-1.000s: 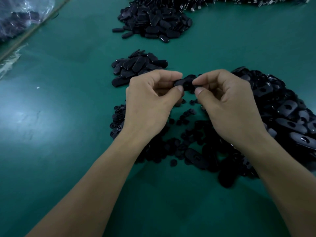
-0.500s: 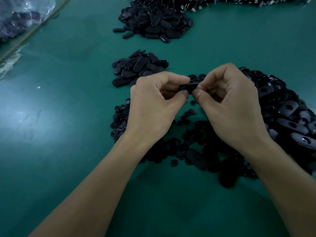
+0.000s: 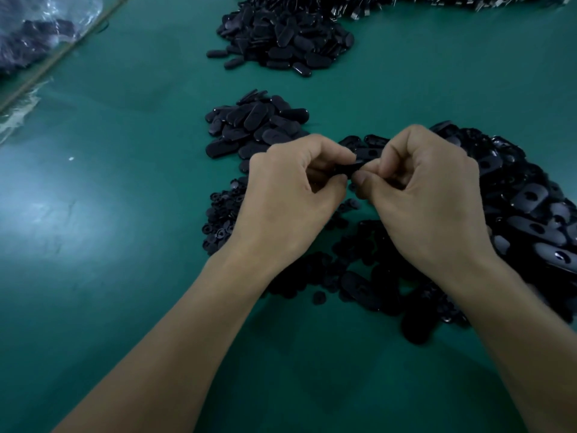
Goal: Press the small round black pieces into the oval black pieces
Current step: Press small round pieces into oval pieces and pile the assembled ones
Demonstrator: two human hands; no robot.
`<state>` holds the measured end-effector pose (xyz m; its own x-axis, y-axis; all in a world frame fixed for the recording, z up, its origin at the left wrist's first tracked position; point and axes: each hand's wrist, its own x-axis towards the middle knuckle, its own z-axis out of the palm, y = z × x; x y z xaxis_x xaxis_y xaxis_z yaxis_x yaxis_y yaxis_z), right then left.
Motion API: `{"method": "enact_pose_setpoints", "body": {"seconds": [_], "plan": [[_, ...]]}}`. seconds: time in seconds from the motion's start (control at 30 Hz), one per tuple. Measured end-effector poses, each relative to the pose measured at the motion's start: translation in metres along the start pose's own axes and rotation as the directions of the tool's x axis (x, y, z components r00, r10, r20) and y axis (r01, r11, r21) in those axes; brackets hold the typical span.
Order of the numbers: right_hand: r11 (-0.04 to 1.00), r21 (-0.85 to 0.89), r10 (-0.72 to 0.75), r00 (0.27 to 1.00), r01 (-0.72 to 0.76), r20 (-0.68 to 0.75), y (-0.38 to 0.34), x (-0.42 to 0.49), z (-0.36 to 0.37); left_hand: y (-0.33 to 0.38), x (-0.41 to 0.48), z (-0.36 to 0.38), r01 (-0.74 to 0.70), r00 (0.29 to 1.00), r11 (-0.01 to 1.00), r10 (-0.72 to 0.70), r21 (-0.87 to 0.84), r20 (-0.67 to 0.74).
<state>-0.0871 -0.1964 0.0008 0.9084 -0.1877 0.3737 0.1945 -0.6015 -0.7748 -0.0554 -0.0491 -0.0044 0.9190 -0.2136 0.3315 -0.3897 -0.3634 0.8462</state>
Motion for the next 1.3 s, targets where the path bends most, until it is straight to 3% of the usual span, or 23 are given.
{"method": "enact_pose_setpoints", "body": {"seconds": [0.5,0.7,1.03,1.3], "plan": [[0.995,0.013,-0.099,0.989,0.098,0.107,-0.0053,-0.0024,0.0004,-0.0042,0.0006,0.0006,-0.01,0.996,0.991,0.022,0.137,-0.082],[0.991,0.085,-0.102,0.994,0.099,0.031,-0.0037,0.0002,-0.0002,-0.0035,0.0016,-0.0008,-0.023,0.997,0.998,0.027,0.051,-0.078],[0.996,0.018,-0.086,0.994,0.085,0.067,-0.0002,0.0028,-0.0047,-0.0006,0.0007,0.0,-0.032,0.999,0.999,0.031,-0.005,-0.033],[0.998,0.051,-0.033,0.997,0.029,0.066,0.0027,0.0047,-0.0049,-0.003,0.0031,-0.0029,0.069,0.997,0.986,-0.073,-0.151,-0.025]]}}
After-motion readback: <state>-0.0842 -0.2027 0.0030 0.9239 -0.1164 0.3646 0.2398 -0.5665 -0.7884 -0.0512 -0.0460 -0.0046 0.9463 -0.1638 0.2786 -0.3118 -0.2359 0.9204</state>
